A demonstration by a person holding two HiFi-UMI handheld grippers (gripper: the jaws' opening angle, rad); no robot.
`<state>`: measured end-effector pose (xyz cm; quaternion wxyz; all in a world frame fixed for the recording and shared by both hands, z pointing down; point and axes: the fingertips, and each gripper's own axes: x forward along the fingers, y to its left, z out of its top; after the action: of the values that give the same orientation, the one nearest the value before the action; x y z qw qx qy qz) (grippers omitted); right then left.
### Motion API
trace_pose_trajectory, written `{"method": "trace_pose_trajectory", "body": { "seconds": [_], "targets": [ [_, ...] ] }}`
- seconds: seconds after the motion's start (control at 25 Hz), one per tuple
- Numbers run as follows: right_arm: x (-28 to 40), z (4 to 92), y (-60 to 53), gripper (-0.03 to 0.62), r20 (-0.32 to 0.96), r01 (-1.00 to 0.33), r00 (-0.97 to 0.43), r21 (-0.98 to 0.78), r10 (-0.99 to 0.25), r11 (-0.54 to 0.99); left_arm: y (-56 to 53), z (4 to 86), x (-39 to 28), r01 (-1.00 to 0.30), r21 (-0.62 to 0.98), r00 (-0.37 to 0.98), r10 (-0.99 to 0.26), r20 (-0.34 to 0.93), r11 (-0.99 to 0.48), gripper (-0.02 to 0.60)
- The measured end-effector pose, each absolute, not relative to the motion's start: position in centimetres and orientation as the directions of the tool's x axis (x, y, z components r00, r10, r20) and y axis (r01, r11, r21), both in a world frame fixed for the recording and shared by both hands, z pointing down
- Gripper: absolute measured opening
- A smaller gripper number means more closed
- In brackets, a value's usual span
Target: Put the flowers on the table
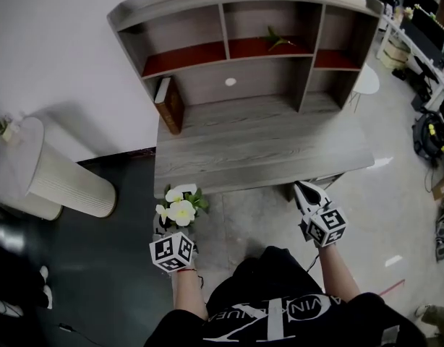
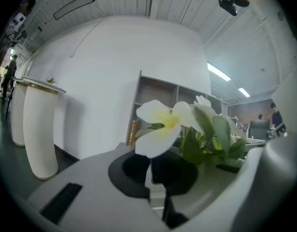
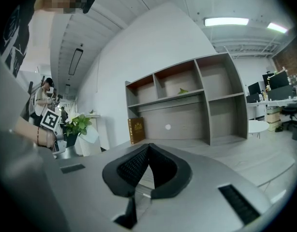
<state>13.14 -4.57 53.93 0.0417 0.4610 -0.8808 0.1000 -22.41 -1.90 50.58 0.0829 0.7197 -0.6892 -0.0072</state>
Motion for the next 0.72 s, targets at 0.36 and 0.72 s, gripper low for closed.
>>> {"method": "trace_pose_trajectory", "body": {
  "seconds": [0.36, 0.72],
  "targets": [
    [11.4, 54.1, -8.0, 0.011, 0.155, -0.804, -0.593, -0.157, -0.790, 0.573, -3.9, 51.4, -24.3, -0.990, 0.138, 0.011, -0.983, 0.183, 0.014, 0.008],
    [8.5, 52.2, -15.3, 0.011, 0.116, -0.770, -0.637, -0.139, -0.762, 0.623, -12.4, 47.4, -24.3, -0.986, 0.169, 0.043, -0.985, 0.165, -0.015, 0.008]
  ]
}}
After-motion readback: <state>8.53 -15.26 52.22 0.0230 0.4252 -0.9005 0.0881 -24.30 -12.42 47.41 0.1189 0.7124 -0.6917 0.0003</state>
